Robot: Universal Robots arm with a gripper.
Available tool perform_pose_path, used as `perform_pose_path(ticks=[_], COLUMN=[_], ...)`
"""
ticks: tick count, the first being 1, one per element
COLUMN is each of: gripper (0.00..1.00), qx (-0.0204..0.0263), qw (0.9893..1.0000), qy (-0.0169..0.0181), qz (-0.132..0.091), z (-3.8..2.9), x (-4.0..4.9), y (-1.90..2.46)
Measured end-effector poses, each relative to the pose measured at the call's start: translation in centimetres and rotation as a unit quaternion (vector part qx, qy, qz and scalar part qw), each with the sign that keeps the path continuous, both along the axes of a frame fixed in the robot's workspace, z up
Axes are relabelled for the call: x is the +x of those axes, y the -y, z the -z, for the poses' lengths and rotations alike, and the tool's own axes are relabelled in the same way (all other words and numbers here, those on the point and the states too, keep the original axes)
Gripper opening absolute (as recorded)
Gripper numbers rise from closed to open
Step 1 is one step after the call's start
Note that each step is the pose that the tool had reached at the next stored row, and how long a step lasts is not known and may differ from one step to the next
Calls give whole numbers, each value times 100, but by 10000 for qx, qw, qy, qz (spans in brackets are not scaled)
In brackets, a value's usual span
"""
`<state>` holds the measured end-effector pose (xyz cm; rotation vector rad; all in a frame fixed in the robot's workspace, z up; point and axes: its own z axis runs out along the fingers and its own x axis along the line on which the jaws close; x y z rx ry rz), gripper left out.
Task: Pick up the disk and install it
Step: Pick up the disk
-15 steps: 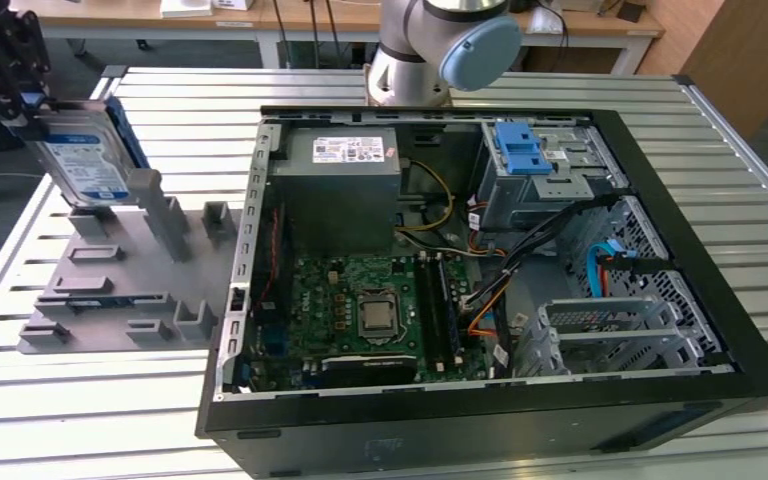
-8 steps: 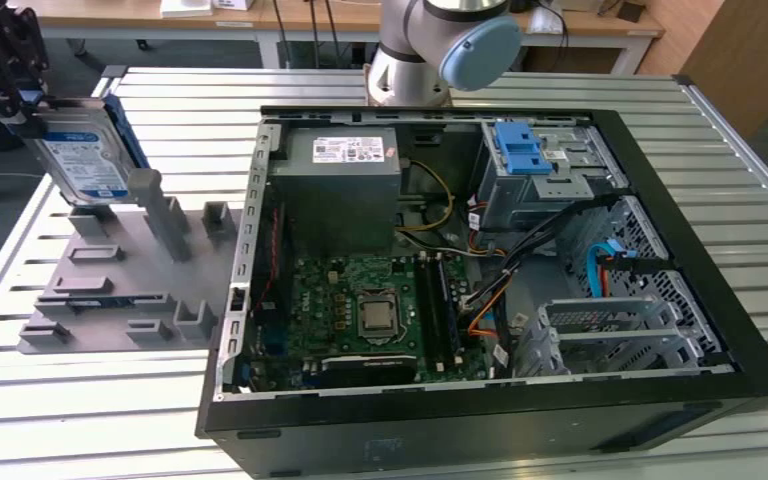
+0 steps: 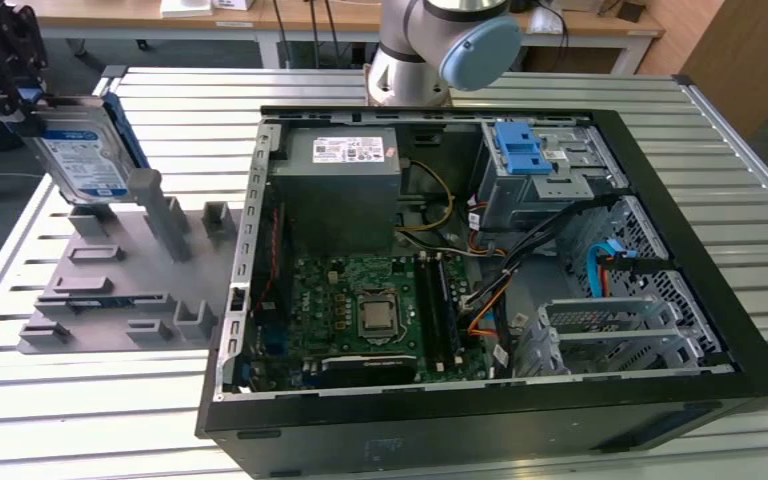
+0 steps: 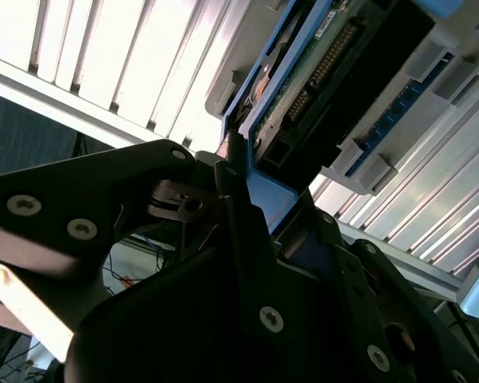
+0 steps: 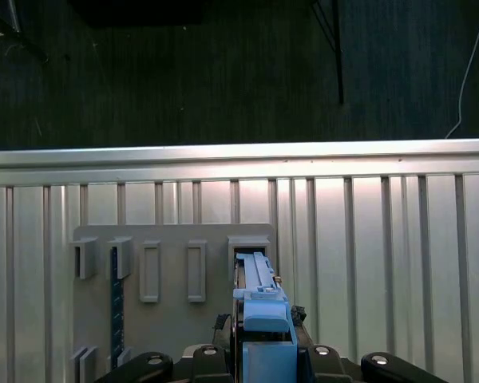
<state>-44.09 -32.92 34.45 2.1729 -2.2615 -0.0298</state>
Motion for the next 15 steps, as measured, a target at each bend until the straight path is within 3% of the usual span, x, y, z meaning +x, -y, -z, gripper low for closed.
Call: perform_pose_path(ticks=[15], gripper=[36], qx=[1], qw=[10000], qy=[1], qz=[0], z=[-48], x=[0], y=[0])
